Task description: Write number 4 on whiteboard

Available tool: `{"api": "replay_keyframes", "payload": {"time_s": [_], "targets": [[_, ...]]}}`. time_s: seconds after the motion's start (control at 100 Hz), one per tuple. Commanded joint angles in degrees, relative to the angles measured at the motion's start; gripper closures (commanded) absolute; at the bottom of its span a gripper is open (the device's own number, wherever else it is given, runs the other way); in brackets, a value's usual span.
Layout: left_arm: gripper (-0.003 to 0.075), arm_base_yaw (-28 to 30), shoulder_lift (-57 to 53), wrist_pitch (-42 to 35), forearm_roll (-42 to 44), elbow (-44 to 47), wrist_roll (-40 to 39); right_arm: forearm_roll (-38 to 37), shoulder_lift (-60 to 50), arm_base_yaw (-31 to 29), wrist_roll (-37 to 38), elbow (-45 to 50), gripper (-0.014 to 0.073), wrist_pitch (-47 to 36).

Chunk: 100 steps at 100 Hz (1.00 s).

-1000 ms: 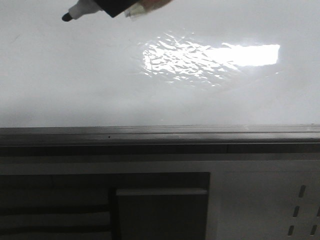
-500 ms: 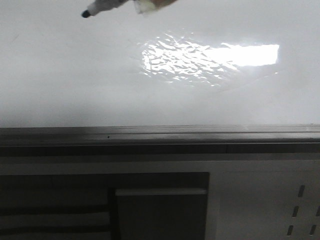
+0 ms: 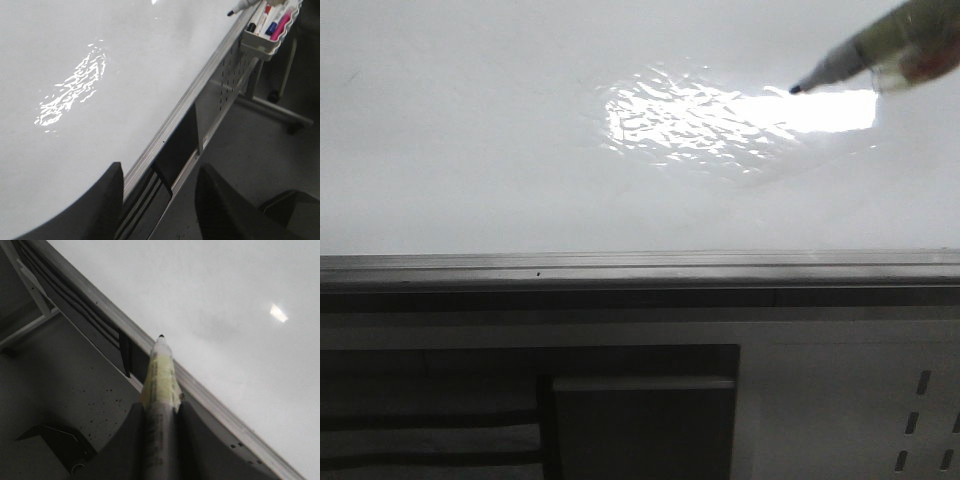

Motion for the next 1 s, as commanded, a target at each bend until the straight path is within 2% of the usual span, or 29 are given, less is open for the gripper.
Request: {"api": "replay_keyframes", "payload": {"time_s": [0.0,0.11,0.26,0.33,0.51,0.61,0.73,0.88,0.99], "targets": [[0.0409,1.44,-3.61,-9.10,-4.98,3.45,-0.99,-0.19,-1.40,-0.38,1.86,0.75,0.0608,-6.42],[0.0409,1.53,-5.34,-12.38,-5.12,7.63,-0.99,-0.19,-1.40,-0.38,1.86,0.87,0.0608,-6.78],[0.0409,1.53,-5.23,-10.73,-6.08,9.05,-0.99,0.52,-0.84,-0.38,3.28,-0.34,0.0608,-6.56],[0.0409,1.53,-5.23,-11.26,-7.04,9.05,-0.99,0.52,0.72,-0.53,5.75,-2.64,0.0608,-4.35],[0.0409,1.88,-4.27,-13.60,-6.77,9.05,-0.99,0.42,7.53,-2.42,5.74,-11.22,0.0608,5.28],[0.0409,3.35,-2.75,-13.72,-6.77,9.05,-0.99,0.54,11.19,-3.43,5.74,-14.54,0.0608,7.15],[0.0409,5.41,-0.97,-14.96,-6.87,9.05,-0.99,3.76,12.87,-3.39,5.74,-13.90,0.0608,1.57],[0.0409,6.10,-0.37,-15.16,-6.63,9.05,-0.99,9.60,11.86,-3.39,5.74,-6.15,0.0608,-12.73],[0.0409,6.10,-0.37,-15.16,-6.63,9.05,-0.99,10.53,12.22,-3.17,5.06,-2.47,0.0608,-17.65]]}}
